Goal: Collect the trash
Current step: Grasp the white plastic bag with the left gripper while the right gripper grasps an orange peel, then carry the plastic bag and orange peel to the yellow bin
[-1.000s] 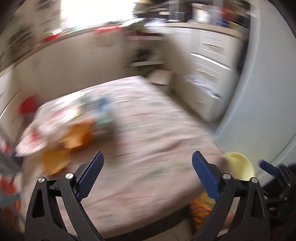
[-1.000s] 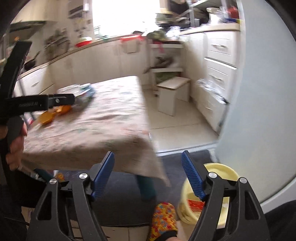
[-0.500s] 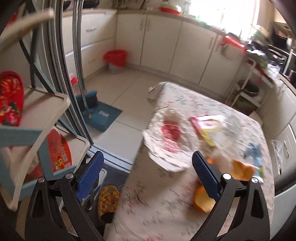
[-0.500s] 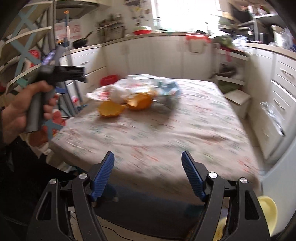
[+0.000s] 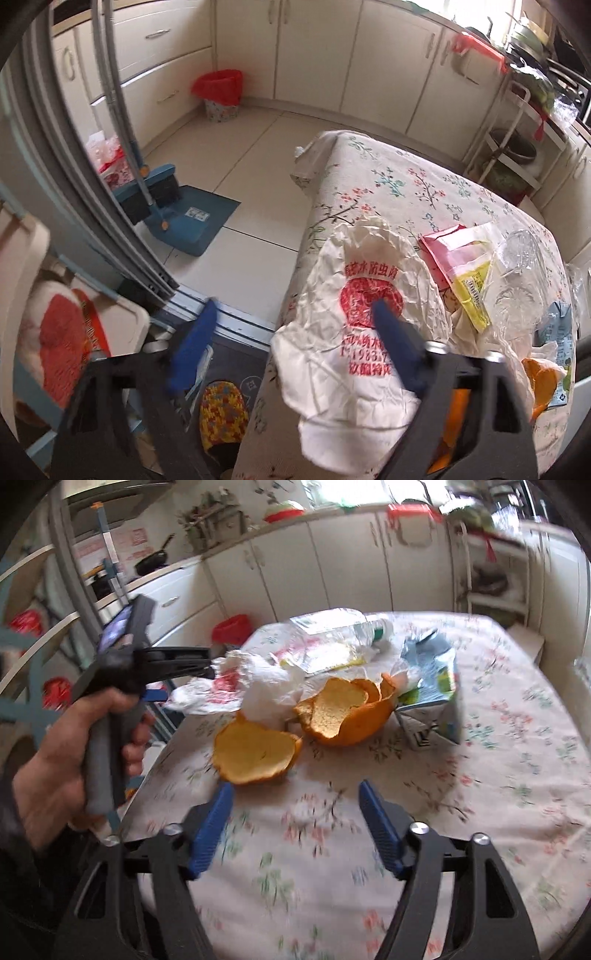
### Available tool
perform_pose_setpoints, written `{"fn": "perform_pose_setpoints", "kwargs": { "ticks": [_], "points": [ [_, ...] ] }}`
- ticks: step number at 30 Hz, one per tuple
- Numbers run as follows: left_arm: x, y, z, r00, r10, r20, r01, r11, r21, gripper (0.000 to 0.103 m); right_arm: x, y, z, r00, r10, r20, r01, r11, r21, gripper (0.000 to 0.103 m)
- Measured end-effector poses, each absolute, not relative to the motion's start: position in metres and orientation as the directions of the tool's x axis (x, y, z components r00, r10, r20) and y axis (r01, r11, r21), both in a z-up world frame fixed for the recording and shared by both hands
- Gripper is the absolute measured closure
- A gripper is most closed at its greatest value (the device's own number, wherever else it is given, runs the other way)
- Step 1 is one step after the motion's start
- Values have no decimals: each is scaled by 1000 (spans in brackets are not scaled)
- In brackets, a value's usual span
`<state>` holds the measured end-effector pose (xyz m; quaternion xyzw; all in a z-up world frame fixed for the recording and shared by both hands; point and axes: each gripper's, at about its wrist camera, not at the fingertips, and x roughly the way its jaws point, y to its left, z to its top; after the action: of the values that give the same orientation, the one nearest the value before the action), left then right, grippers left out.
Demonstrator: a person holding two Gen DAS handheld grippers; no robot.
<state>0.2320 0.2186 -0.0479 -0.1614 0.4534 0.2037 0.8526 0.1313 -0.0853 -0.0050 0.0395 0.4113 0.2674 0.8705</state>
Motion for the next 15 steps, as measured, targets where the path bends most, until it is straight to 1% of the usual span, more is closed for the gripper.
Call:
{"fn": "perform_pose_setpoints", "kwargs": {
  "ticks": [1,2,3,4,5,6,7,8,9,10,12,15],
  "points": [
    [235,219,-50,503,187,-844,-481,872,-94,49,138,-82,-9,507,494,-706,-417,858,301,46],
    [236,217,-50,500,175,-848,-470,878,-95,65,144,-78,-13,499,493,-713,-406,860,310,49],
    [237,215,-51,495,163,-854,-455,885,-95,78,148,-74,-15,494,487,-720,-398,863,310,50],
    [237,214,-52,494,153,-856,-443,891,-96,82,153,-68,-19,485,484,-728,-389,866,316,51],
    [237,211,-51,501,138,-855,-424,900,-103,90,155,-65,-20,484,482,-731,-386,867,316,52],
    [236,209,-50,504,129,-854,-411,906,-106,94,156,-60,-20,496,470,-730,-384,873,301,55],
    [236,206,-48,507,125,-853,-399,911,-104,95,158,-57,-19,492,471,-732,-388,872,300,64],
    [235,202,-45,514,116,-850,-381,919,-105,98,160,-53,-20,485,471,-737,-390,871,299,70],
    [233,199,-42,523,100,-846,-361,926,-114,99,161,-51,-20,480,470,-741,-396,870,295,88],
    [232,197,-40,528,93,-844,-351,929,-117,99,160,-49,-20,475,469,-745,-404,868,289,92],
    [226,193,-34,544,65,-837,-330,933,-141,99,153,-53,-18,475,476,-740,-418,862,287,95],
    [214,193,-28,561,4,-828,-300,933,-199,99,141,-67,-16,480,473,-738,-421,863,280,96]
  ]
}}
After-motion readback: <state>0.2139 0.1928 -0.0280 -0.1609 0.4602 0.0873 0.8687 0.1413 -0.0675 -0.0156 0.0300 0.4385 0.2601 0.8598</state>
